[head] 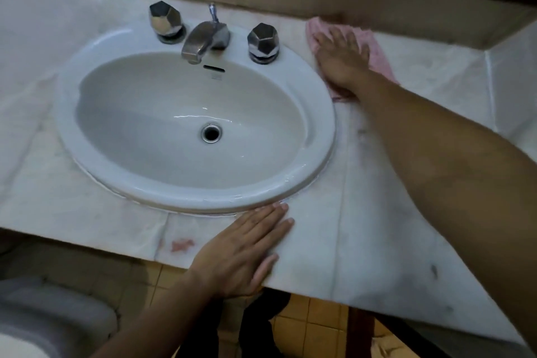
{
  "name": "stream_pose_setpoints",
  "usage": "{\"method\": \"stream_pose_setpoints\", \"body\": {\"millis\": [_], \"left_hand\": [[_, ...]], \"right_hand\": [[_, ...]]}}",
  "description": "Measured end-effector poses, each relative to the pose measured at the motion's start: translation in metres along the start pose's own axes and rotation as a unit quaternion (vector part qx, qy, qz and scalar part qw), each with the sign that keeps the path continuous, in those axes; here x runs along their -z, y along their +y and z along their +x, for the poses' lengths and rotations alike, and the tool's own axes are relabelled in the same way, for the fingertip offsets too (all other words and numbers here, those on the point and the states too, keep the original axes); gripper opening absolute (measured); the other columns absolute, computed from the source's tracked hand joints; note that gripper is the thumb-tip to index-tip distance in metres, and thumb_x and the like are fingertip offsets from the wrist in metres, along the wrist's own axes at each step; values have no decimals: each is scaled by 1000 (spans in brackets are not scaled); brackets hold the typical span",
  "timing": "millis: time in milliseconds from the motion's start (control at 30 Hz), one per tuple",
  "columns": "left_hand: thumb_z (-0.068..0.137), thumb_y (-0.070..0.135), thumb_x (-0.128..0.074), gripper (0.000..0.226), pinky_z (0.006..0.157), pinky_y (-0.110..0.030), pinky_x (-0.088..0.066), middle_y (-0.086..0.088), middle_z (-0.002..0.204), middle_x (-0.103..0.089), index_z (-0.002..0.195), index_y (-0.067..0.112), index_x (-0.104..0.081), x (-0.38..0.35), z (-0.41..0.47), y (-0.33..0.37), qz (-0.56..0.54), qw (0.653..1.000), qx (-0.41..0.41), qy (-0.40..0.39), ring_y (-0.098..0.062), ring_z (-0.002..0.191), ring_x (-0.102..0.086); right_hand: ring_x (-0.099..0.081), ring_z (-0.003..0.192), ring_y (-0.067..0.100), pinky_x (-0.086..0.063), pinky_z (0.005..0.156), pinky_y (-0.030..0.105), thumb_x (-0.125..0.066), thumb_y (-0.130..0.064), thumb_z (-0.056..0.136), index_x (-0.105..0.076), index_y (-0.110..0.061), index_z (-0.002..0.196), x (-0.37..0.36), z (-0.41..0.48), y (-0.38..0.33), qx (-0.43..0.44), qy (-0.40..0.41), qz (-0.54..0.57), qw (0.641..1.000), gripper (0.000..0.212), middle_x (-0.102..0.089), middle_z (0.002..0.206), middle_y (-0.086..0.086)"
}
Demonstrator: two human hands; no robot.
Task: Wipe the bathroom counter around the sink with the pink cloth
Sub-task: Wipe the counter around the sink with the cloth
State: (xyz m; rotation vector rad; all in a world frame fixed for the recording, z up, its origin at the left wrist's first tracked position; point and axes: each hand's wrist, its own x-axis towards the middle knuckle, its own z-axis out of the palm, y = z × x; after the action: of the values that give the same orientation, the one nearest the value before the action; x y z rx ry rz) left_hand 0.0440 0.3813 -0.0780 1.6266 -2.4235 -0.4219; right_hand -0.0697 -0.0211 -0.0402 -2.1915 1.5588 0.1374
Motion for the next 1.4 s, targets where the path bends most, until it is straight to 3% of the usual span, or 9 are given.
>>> {"method": "stream_pose_setpoints", "body": {"millis": [200,367,567,700,867,967,1133,1233,1400], "left_hand": [[104,35,-52,66,131,-37,-16,-5,173,-19,163,17,-29,2,-1,-2,-24,1000,0,0,-18,161,-15],[104,32,-52,64,129,-42,-23,-7,172,-22,162,15,-31,0,-1,-2,-31,999,-12,13,-20,160,-19],[104,32,-52,63,126,-46,-29,-9,171,-26,160,11,-35,-4,-3,-2,-23,999,-16,29,-22,160,-22],[103,33,-54,63,126,-45,-29,-9,169,-29,159,10,-36,-6,-5,-5,-35,999,-15,36,-20,159,-24],[105,35,-50,62,128,-44,-25,-8,171,-26,160,10,-35,-6,-6,-5,-47,998,-14,33,-19,160,-20],[106,38,-44,62,129,-43,-21,-6,172,-22,162,13,-32,-8,-6,-9,-62,998,-12,15,-17,161,-16],[99,24,-47,56,129,-37,-23,-13,166,-36,153,9,-47,13,-29,-21,-128,991,-9,25,-26,155,-33],[95,16,-51,47,122,-32,-29,-17,155,-49,141,8,-60,33,-80,-51,-132,989,20,70,-31,144,-46],[98,21,-51,47,115,-49,-37,-12,155,-42,144,12,-53,69,-189,-134,-95,969,177,144,-31,141,-43]], "right_hand": [[-10,163,24,-2,130,51,-12,-55,100,-15,-42,165,6,-7,-1,184,-10,-28,982,66,-14,175,-6],[-11,163,23,-6,130,50,-17,-44,109,-7,-42,167,-29,-74,95,4,115,-36,993,59,-14,176,-4],[-21,160,31,-15,128,57,-31,-35,107,-29,-27,165,-111,-246,61,70,129,-55,988,59,-25,173,1],[5,163,14,2,131,51,-21,-46,111,-8,-42,167,-128,-339,78,148,41,-61,986,57,-3,176,-11],[-6,163,16,-11,130,57,-22,-42,111,-6,-43,166,-119,-351,121,-94,132,-17,987,57,-13,176,-6],[-2,164,23,-7,129,61,-18,-45,110,1,-39,167,-131,-347,83,-199,170,-7,965,60,-4,177,-4],[12,163,20,3,130,56,-22,-42,109,8,-36,167,-186,-376,-44,-147,158,-17,976,66,10,177,-4],[5,164,21,1,130,56,-28,-42,106,-6,-31,169,-216,-380,-120,-85,145,-18,986,67,-1,177,-3],[-17,162,31,-5,129,60,-35,-41,103,-32,-27,164,-245,-369,-199,-49,116,-18,992,63,-24,173,3]]}}
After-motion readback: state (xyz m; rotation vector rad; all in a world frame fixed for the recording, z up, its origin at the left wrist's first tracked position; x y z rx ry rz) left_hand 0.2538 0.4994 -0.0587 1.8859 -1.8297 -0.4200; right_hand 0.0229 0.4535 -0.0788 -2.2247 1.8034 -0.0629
